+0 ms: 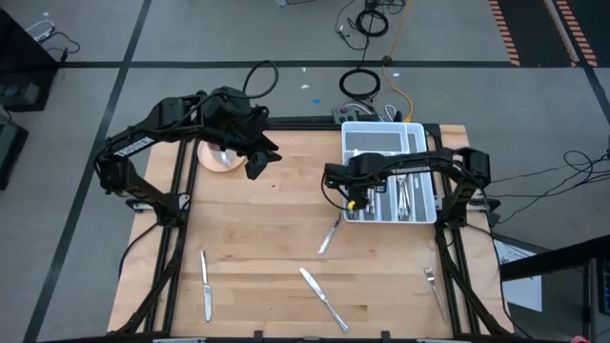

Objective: Sort silverware
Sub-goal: Put the silver table knife into the white silverware tray

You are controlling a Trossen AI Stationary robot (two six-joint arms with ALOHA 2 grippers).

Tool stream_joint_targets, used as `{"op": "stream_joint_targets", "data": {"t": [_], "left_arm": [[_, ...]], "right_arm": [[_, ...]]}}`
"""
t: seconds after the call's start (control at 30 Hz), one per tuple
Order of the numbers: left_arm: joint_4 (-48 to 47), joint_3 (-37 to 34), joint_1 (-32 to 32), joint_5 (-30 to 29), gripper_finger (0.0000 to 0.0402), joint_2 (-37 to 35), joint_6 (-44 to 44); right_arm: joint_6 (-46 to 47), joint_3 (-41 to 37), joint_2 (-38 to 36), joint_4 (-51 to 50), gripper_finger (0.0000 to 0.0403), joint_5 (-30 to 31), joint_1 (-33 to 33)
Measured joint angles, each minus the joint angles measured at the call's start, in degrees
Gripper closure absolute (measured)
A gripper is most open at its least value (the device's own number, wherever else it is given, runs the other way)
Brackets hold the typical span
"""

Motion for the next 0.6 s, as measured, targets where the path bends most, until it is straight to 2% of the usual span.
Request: {"op": "stream_joint_targets", "data": {"t": [0.3, 0.6], "left_arm": [[0.0, 0.0, 0.0, -1.2, 0.0243, 0.0, 1.0], [0.0, 0.0, 0.0, -1.2, 0.0243, 0.0, 1.1]], "right_arm": [[-0.5, 0.0, 1.6, 0.2, 0.0402, -4.4, -0.1], [1.2, 0.0, 2.8, 0.1, 0.0403, -6.2, -0.3]]}}
